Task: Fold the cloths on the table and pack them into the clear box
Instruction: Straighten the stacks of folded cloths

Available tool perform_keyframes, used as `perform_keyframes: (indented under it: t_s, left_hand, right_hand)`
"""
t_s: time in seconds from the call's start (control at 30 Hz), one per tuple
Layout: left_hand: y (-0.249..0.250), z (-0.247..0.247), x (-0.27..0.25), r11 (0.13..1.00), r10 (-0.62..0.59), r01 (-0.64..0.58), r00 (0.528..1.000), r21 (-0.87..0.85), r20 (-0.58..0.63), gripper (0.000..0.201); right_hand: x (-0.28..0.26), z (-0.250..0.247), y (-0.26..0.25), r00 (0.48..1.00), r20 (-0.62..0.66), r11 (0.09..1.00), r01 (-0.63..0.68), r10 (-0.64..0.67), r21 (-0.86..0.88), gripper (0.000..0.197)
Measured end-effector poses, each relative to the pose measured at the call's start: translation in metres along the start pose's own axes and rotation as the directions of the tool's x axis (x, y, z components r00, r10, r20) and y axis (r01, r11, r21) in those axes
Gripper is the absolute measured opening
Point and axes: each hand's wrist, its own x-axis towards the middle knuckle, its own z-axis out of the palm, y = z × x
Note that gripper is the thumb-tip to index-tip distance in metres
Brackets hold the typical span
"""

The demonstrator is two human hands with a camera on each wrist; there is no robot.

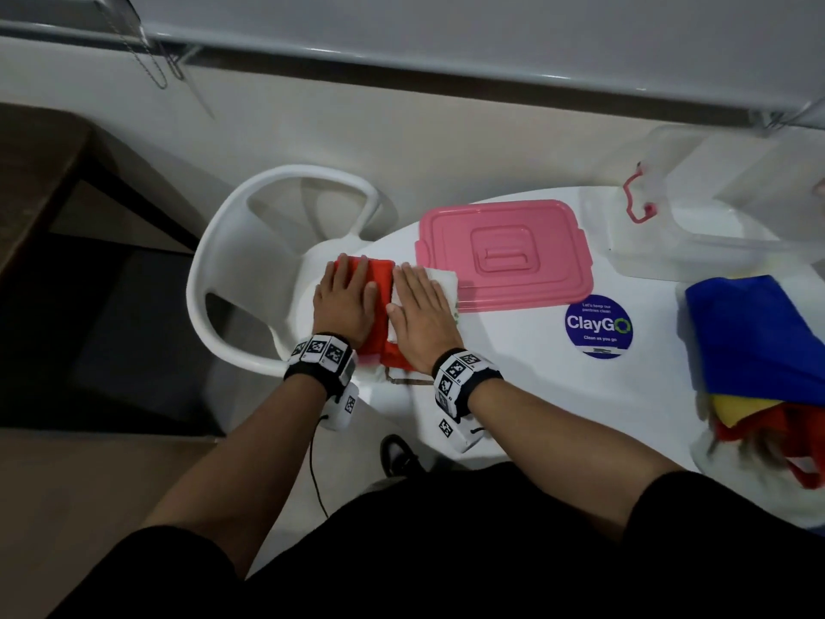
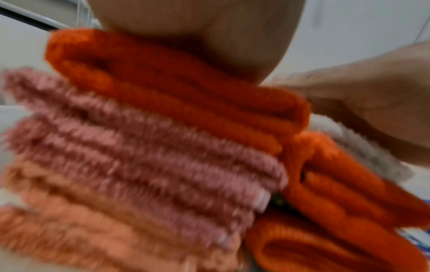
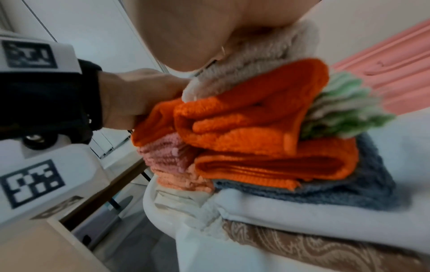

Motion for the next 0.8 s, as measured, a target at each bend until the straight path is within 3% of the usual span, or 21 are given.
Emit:
perform_keyframes:
  t_s: [0.17, 0.27, 0.33, 0.43, 0.57, 0.7, 0.8]
  left_hand:
    - [0.046, -0.027, -0.007, 0.999, 0.01, -0.021, 0.971, -0.046, -0.238, 0.046]
    - [0.086, -0.027, -0.012, 0.981, 0.154, -0.186, 0.919, -0.054, -0.362, 0.033]
    - [0.116, -0.016, -0.018, 0.957, 0.249, -0.287, 0.899, -0.053, -0.36, 0.027]
    - [0.164, 0.014, -0.035, 0.912, 0.35, -0.388, 0.904, -0.129, -0.244, 0.023]
    - [0.213, 0.07, -0.061, 0.897, 0.399, -0.38, 0.916, -0.228, 0.044, 0.027]
    - [0.254, 0.117, -0.08, 0.897, 0.416, -0.333, 0.858, -0.289, 0.303, 0.033]
    - [0.289, 0.142, -0.087, 0.911, 0.405, -0.312, 0.799, -0.27, 0.444, 0.026]
  right_hand:
    - [-0.021, -0.024, 0.025, 0.972, -0.224, 0.986, -0.035, 0.071, 0.161, 0.059]
    - [-0.043, -0.041, 0.061, 0.922, -0.32, 0.96, -0.141, 0.217, 0.244, 0.056]
    - [-0.064, -0.052, 0.094, 0.862, -0.372, 0.923, -0.239, 0.345, 0.301, 0.05]
    - [-0.099, -0.067, 0.148, 0.739, -0.441, 0.853, -0.368, 0.51, 0.371, 0.049]
    - [-0.159, -0.093, 0.216, 0.597, -0.401, 0.719, -0.584, 0.695, 0.376, 0.022]
    - [-0.224, -0.123, 0.268, 0.445, -0.36, 0.564, -0.732, 0.82, 0.382, 0.01]
    - [-0.27, -0.14, 0.297, 0.311, -0.399, 0.479, -0.756, 0.863, 0.446, 0.01]
